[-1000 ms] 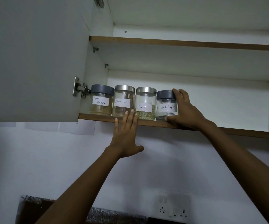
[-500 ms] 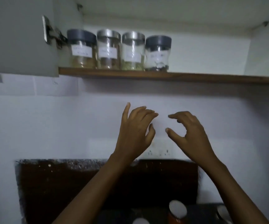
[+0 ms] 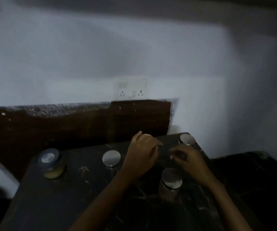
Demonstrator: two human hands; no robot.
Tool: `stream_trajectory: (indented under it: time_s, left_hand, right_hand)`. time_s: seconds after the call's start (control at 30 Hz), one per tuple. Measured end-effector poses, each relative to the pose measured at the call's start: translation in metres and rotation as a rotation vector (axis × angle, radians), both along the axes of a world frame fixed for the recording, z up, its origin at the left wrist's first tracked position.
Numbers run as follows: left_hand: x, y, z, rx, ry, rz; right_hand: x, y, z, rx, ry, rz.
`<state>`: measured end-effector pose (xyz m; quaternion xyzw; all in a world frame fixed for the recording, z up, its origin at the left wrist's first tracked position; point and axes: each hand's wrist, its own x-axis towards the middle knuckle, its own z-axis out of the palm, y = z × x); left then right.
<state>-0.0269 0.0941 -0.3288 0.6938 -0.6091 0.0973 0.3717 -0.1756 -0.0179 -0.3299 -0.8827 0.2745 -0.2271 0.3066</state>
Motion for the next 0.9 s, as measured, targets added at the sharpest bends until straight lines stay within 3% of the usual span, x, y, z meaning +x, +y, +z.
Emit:
stream_trajectory:
  time_s: [0.27,0.43,0.67,0.9]
  left_hand:
    - [-0.04,-0.023,-0.071,0.394,0.089,-0.022]
    - [-0.06,-0.023,-0.101,0.582,0.095,-0.027]
    - [-0.079,-0.016,-0.131,0.603,0.203,0.005]
    - [-0.082,-0.009,-0.141,0.568,0.238,0.019]
  right_hand:
    - [-0.043,-0.038,-0.09,0.173,0.21,0.064]
    - [-0.052,-0.041,-0.123,0.315,0.208,0.124]
    - [-0.053,-0.039,-0.151,0.625,0.057,0.139]
    - [-0.049,-0.039,-0.154,0.614,0.014,0.095]
